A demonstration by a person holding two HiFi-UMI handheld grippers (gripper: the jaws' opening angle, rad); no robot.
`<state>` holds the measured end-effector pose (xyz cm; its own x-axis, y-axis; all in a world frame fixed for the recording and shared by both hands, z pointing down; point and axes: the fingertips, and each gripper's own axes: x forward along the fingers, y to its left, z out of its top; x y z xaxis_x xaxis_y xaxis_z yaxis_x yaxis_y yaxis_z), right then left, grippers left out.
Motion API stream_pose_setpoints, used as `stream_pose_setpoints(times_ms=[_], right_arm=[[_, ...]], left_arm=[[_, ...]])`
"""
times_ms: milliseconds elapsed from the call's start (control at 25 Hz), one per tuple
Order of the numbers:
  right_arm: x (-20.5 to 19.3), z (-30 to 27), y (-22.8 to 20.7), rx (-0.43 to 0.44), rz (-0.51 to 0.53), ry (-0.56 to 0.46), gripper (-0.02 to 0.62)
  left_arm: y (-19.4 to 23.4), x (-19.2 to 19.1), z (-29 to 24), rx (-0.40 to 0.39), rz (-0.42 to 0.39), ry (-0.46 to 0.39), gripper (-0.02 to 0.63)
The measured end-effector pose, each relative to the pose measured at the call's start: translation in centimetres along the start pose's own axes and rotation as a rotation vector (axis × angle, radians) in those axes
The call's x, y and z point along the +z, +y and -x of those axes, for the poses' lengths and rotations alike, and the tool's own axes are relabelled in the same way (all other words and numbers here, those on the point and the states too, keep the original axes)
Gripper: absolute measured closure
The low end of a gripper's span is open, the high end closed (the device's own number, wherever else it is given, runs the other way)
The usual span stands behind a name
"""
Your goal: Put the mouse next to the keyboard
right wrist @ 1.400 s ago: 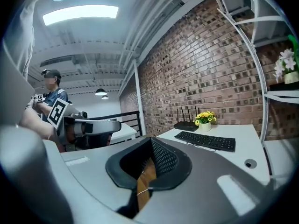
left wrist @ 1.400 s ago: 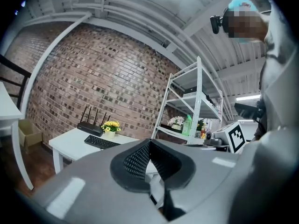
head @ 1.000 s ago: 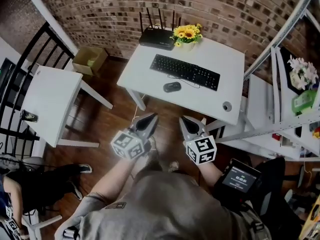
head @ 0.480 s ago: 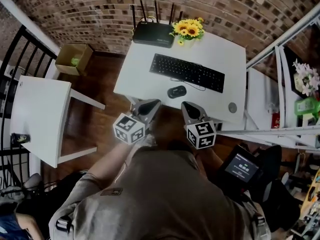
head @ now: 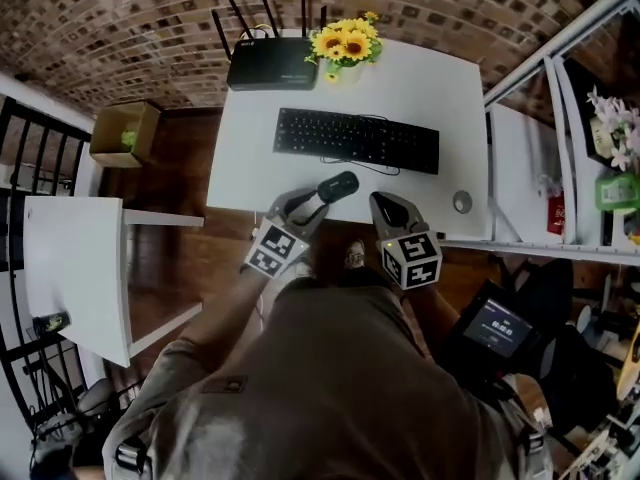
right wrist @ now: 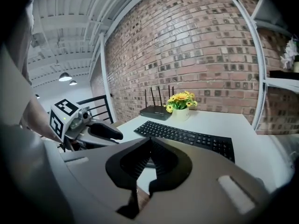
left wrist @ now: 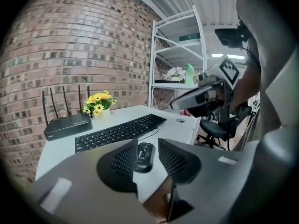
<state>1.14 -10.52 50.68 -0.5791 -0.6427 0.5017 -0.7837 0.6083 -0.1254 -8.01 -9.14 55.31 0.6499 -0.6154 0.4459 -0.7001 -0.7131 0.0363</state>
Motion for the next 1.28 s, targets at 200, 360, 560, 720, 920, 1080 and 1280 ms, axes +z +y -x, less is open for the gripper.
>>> stream_pose_setpoints(times_ms=[200,360,560,720,920,1080,1280], right_arm=[[-1.2,0.0,-2.4,0.004,-0.027,0.03,0.583],[-1.9,-0.7,-3.5,0.022,-0.055,0.046,0.584],[-2.6,-1.2,-4.4,0.041,-0.088,0.056,0.584],[-2.8,-1.3,-5.1,0.039,-0.104,0.059,0.584],[-3.3,-1.0,-5.7,0.024,-0.127,0.056,0.584],[-3.4,-1.1,-5.6,0.023,-0.132,0.057,0.584],[-3.1,-1.2,-5.7,0.024,-0.129,0.051,0.584]], left_arm=[[-0.6,-1.7,-4.5,-0.034,-0.099,0.101,0.413],[-0.6,-3.6,-6.8,-0.048,-0.186,0.2,0.38],[-0.8,-5.8,-8.3,-0.052,-0.337,0.322,0.354],[-1.1,-6.8,-9.1,-0.072,-0.403,0.375,0.347],[-0.7,-6.8,-9.5,-0.07,-0.373,0.375,0.359],[-0.5,-6.6,-9.6,-0.092,-0.269,0.368,0.362],[0.1,-6.1,-9.4,-0.12,-0.007,0.352,0.365]])
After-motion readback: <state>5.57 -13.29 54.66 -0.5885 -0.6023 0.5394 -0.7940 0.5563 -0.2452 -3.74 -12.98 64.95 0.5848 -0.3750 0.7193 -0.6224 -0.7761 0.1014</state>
